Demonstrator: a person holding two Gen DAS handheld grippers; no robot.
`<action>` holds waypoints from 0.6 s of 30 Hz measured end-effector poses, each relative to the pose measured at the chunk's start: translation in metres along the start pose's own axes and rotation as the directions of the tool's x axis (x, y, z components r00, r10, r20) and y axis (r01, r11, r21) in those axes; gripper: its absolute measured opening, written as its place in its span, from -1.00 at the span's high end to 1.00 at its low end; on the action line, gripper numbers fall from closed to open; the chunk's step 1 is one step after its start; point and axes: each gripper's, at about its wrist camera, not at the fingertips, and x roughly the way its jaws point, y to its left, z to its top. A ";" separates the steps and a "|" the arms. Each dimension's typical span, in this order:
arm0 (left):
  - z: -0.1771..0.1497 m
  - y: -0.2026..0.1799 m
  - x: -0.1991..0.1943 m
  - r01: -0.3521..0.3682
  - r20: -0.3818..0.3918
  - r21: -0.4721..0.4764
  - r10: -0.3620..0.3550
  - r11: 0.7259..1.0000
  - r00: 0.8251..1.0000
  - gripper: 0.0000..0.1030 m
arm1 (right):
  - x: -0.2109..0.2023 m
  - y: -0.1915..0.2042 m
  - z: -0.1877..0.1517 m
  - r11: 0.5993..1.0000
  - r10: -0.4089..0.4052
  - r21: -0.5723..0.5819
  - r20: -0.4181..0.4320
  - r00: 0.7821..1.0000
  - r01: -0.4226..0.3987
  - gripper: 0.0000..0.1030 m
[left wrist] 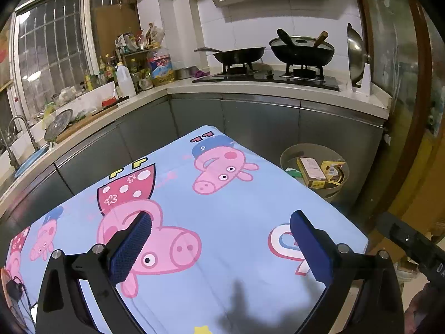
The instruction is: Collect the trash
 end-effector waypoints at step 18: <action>0.002 0.001 -0.007 -0.039 0.024 0.008 0.038 0.999 0.999 -0.93 | -0.005 -0.003 0.001 1.000 -0.004 0.004 0.027 1.000 0.004 -0.28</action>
